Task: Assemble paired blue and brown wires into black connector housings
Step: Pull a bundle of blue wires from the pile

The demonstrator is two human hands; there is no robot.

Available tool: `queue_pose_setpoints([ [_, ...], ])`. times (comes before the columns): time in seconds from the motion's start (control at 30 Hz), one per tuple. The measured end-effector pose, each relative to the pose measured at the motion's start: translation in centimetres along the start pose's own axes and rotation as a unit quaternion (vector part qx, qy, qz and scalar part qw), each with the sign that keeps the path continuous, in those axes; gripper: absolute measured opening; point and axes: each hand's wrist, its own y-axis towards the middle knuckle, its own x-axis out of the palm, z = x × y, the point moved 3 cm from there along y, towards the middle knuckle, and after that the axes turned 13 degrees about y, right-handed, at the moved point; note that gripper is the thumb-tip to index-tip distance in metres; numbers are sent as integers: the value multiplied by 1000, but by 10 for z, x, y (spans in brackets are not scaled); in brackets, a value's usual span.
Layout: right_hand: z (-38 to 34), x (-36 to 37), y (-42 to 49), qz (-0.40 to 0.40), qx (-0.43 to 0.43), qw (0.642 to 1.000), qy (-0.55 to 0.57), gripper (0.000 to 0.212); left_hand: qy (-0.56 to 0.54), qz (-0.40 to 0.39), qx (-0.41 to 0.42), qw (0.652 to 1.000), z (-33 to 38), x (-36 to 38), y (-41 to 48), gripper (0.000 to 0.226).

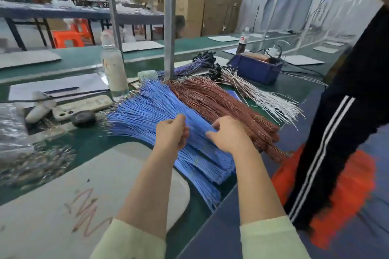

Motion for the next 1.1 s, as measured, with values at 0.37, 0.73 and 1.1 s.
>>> queue_pose_setpoints([
  [0.37, -50, 5, -21, 23, -103, 966, 236, 26, -112, -135, 34, 984, 33, 4, -3, 48],
  [0.73, -88, 24, -62, -41, -282, 734, 616, 29, -51, -169, 280, 944, 92, -65, -78, 54],
  [1.1, -154, 152, -99, -526, -182, 675, 485, 29, -120, 235, 221, 939, 43, -236, -91, 19],
])
